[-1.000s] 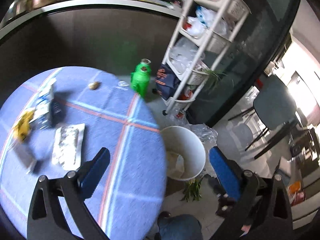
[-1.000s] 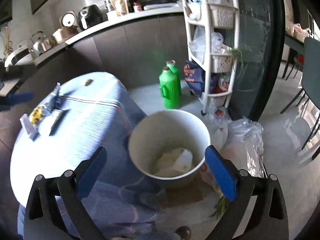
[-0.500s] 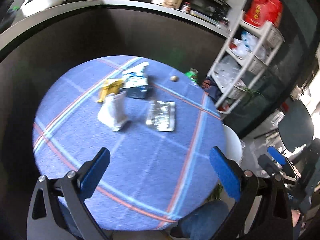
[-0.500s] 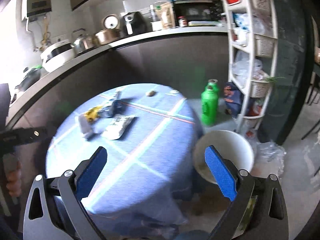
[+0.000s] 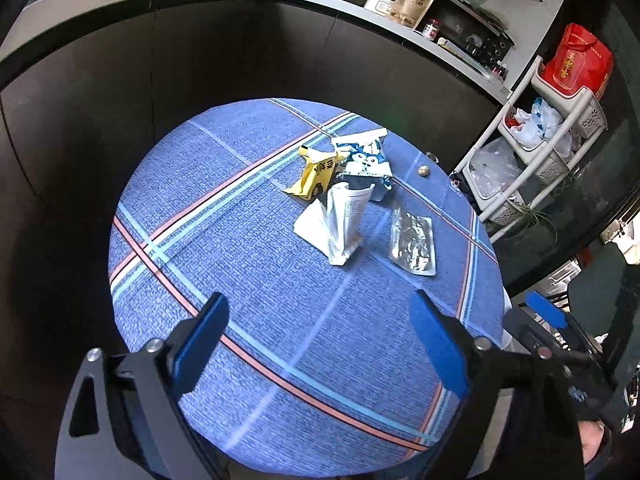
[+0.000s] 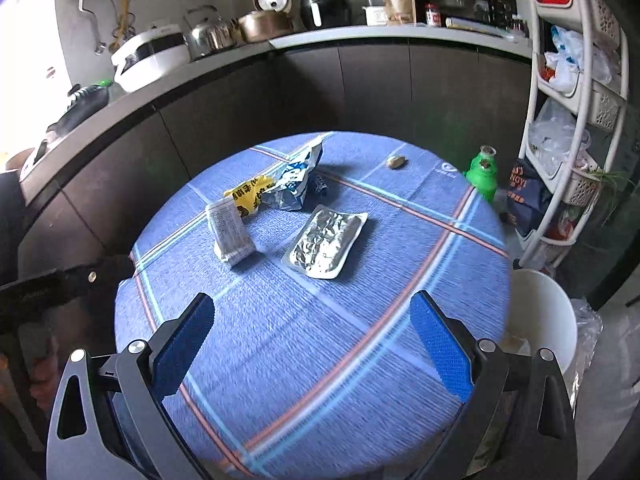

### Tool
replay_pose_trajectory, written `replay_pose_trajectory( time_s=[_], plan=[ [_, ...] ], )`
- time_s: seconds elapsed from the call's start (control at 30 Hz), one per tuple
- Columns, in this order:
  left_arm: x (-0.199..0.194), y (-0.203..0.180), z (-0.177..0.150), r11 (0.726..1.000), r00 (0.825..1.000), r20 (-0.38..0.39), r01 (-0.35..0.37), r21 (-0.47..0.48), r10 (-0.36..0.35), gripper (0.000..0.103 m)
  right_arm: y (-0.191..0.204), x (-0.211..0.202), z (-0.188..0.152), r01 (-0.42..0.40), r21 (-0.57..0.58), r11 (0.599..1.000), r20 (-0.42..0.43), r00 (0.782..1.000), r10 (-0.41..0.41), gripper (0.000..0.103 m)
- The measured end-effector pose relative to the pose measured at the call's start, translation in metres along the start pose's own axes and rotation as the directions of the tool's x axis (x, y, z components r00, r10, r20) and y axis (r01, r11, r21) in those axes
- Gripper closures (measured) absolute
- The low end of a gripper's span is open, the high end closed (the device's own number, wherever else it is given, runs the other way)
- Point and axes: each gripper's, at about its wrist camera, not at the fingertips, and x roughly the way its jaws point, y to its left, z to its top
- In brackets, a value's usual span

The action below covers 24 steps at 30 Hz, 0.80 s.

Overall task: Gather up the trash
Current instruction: 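Move both open grippers back over the table, then grasp the paper receipt with the left gripper while the right gripper grasps the foil tray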

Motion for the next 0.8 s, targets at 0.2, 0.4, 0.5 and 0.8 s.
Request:
replay_pose_trajectory(
  time_s=[0.2, 0.4, 0.5, 0.8],
  plan=[
    [0.011, 0.011, 0.004, 1.0, 1.0, -0.014, 0.016, -0.004, -0.016, 0.022, 0.002, 0.054, 0.012, 0.064, 0.056, 0.996, -0.077, 0.995, -0.06, 0.01],
    [0.019, 0.022, 0.012, 1.0, 1.0, -0.011, 0.013, -0.021, -0.013, 0.023, -0.003, 0.097, 0.021, 0.125, 0.1, 0.987, -0.13, 0.985, -0.112, 0.012],
    [0.024, 0.027, 0.016, 0.999, 1.0, -0.014, 0.019, -0.029, -0.019, 0.025, 0.002, 0.109, 0.025, 0.157, 0.078, 0.985, -0.13, 0.981, -0.146, 0.012],
    [0.049, 0.022, 0.027, 0.999, 0.998, -0.042, 0.054, -0.006, -0.054, 0.031, 0.004, 0.131, 0.028, 0.206, 0.034, 0.978, -0.141, 0.97, -0.2, 0.03]
  ],
)
